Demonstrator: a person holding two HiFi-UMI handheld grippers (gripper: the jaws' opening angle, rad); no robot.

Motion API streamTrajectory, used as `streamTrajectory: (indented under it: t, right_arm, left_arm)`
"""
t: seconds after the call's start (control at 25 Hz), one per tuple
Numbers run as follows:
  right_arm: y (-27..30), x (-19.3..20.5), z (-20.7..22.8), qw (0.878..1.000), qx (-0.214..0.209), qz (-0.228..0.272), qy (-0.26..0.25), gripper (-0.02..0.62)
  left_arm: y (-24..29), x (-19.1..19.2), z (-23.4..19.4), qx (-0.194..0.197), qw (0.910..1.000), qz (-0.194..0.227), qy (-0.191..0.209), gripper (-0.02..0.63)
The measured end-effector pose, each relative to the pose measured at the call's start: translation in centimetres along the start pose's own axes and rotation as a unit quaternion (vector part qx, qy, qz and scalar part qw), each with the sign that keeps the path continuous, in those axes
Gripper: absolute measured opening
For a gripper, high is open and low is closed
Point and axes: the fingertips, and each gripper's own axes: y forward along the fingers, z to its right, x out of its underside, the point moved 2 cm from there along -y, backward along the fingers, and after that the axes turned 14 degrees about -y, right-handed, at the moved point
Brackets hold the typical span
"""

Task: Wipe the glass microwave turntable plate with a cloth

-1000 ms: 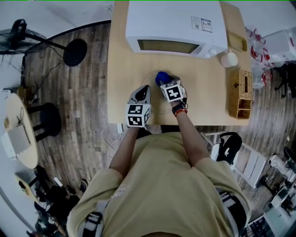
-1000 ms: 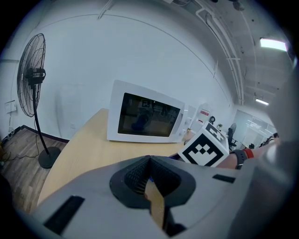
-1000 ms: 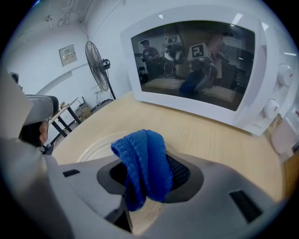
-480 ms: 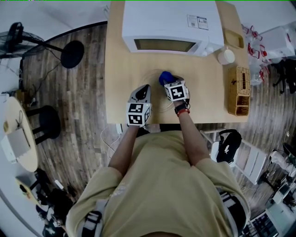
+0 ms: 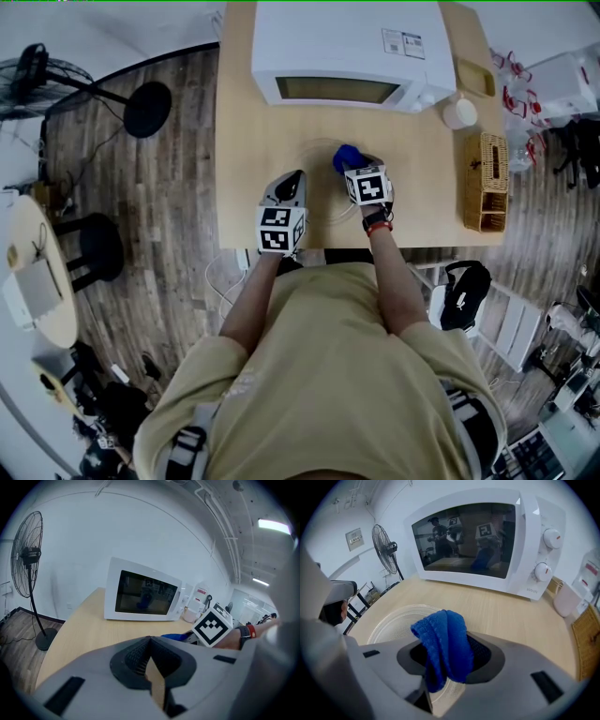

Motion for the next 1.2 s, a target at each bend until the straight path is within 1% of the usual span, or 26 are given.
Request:
streamTrajectory:
  t: [0.12,0.28,0.44,0.6,0.8,1.04,1.2]
  right_arm:
    - [0.1,0.0,0.0,1.0,0.003,-0.002,0.0,0.181]
    - [0.0,-0.2,0.0,1.0,0.004,0.006,0.019,0.181]
    - [-0.3,-1.1,-1.5,0.999,-0.02,0.029,0.033,0.181]
    - [0.2,-3.0,-5.4,0.997,-0.054,0.047,0.017,0.181]
    - [1.5,-4.7,-10.0,0.995,-0.092,0.046,-0.01,0.181]
    - [2.5,-6.4,-13.2,0.991,-0.119,0.049,-0.034,0.179]
    - [3.3,-6.7,-14.5,0.99,-0.13,0.042,-0.043,0.181]
  left_arm:
    - [-0.3,0.0,-0.3,-0.002,1.0,0.002,-0.002,0.018]
    - [-1.0,-0.2,-1.0,-0.007,0.9999,0.008,-0.005,0.018]
    - [-2.0,0.0,-2.3,-0.017,0.9997,0.012,-0.011,0.018]
    - [-3.1,0.3,-3.8,-0.032,0.9992,0.013,-0.022,0.018]
    - [-4.6,0.4,-5.3,-0.047,0.9982,0.018,-0.031,0.018]
    - [-5.9,1.0,-7.0,-0.066,0.9967,0.019,-0.042,0.018]
    - [-6.5,1.3,-7.7,-0.074,0.996,0.018,-0.046,0.018]
